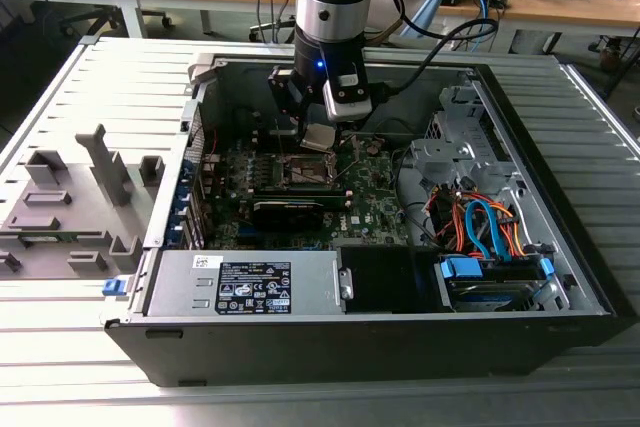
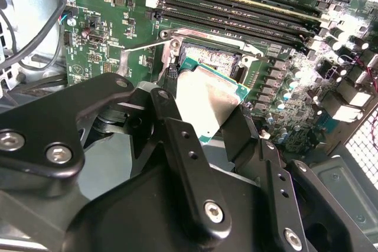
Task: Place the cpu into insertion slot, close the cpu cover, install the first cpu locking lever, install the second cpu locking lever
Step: 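Place the cpu into insertion slot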
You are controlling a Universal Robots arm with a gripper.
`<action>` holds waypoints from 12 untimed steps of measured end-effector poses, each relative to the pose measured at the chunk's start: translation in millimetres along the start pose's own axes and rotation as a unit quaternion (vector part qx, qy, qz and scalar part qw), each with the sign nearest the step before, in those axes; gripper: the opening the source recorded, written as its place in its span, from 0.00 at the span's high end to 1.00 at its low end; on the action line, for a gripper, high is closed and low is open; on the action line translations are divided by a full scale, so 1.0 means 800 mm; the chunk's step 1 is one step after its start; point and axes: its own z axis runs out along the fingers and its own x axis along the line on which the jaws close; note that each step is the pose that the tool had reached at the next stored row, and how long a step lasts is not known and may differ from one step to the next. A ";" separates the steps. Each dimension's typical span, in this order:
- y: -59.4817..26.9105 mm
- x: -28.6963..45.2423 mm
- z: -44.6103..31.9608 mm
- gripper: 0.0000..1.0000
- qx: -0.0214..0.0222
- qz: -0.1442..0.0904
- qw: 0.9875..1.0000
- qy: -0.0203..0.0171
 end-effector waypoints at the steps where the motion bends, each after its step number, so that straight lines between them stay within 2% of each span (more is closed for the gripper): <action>1: 0.000 0.0000 0.0000 0.46 0.000 0.000 1.000 0.000; 12: 0.000 0.0000 0.0000 0.46 0.000 0.003 1.000 0.000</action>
